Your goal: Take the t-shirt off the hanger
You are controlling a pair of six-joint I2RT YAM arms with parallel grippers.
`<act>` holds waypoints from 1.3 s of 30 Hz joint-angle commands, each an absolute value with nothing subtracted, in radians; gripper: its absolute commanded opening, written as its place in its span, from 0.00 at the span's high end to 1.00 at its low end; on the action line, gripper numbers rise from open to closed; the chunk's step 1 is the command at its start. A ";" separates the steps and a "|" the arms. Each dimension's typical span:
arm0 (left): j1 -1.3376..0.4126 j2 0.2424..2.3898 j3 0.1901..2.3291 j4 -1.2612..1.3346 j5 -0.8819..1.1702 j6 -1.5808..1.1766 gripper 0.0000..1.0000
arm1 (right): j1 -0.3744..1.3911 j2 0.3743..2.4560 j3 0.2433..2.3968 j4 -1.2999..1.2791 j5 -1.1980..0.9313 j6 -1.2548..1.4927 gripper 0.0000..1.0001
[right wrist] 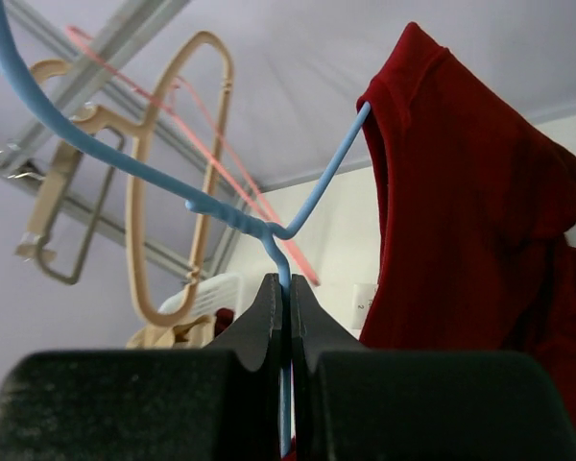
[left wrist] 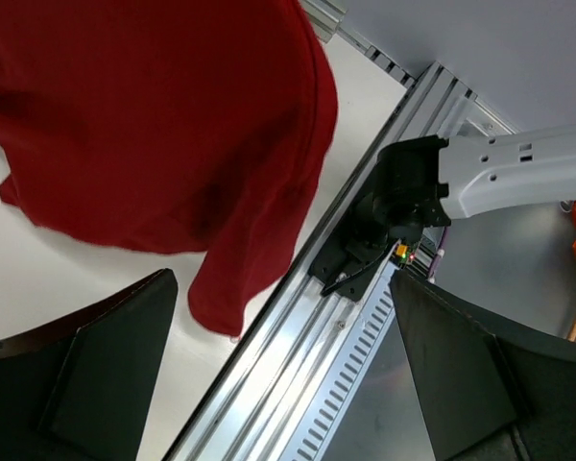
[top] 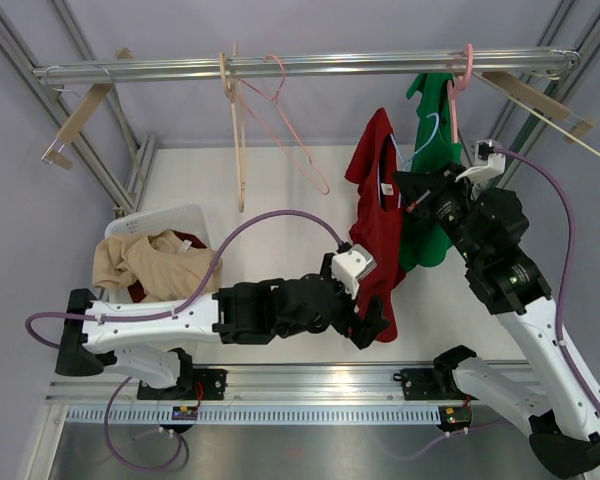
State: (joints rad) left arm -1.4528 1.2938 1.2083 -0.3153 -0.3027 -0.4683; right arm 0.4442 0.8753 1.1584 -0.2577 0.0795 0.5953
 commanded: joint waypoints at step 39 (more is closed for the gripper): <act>-1.629 1.183 1.115 -0.346 -0.461 -0.440 1.00 | 0.479 0.911 1.665 -0.305 -0.216 0.531 1.00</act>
State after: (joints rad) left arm -1.6146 1.2377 1.0447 -0.2989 -0.3595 -0.4763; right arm 0.4759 0.9989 1.6756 -0.4019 -0.1314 0.5678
